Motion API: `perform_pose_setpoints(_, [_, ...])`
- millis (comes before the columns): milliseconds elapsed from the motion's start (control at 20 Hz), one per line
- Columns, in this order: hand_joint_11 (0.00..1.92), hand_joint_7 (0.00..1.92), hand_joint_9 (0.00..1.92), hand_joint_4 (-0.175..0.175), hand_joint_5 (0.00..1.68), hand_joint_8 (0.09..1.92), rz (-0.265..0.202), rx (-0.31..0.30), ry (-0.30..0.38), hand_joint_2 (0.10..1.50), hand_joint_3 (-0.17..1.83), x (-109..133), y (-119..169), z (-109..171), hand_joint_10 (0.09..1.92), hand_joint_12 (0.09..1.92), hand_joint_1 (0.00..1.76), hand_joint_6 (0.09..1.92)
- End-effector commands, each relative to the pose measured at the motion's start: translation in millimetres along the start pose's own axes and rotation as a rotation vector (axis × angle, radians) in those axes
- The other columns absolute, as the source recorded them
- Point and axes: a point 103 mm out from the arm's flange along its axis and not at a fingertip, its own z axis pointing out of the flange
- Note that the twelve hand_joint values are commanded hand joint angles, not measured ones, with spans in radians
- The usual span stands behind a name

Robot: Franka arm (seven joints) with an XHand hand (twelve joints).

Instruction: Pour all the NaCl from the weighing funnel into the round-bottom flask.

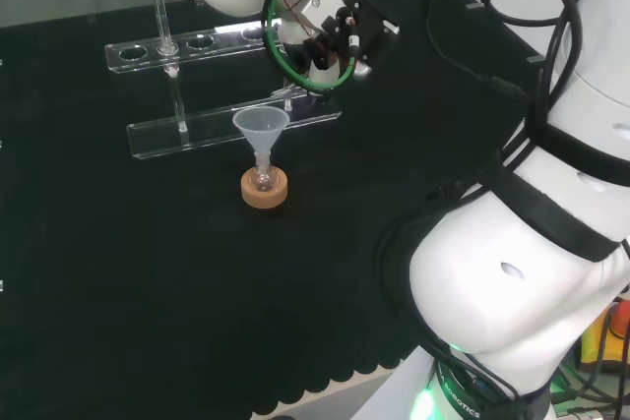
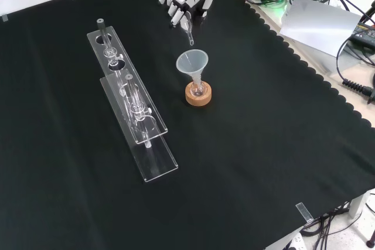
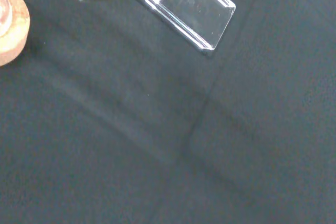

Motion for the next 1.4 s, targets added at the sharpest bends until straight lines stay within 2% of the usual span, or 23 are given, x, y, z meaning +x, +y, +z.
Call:
perform_pose_setpoints(50, [1.16,1.22,1.43,0.063,1.17,0.61,-0.011,0.023,-0.066,1.03,-0.02,5,5,0,0.20,0.82,1.25,0.73])
perform_pose_setpoints(550, [1.16,1.22,1.43,0.063,1.17,0.61,-0.015,0.067,-0.133,1.03,-0.02,11,16,-5,0.20,0.82,1.25,0.73])
perform_pose_setpoints(850, [1.16,1.22,1.43,0.063,1.17,0.61,-0.035,0.081,-0.197,1.03,-0.02,17,19,-8,0.20,0.82,1.25,0.73])
perform_pose_setpoints(1050, [1.16,1.22,1.43,0.063,1.17,0.61,-0.036,0.085,-0.196,1.03,-0.02,13,20,-6,0.20,0.82,1.25,0.73])
perform_pose_setpoints(1400, [1.16,1.22,1.43,0.063,1.17,0.61,-0.038,0.089,-0.237,1.03,-0.02,19,21,-10,0.19,0.82,1.25,0.73])
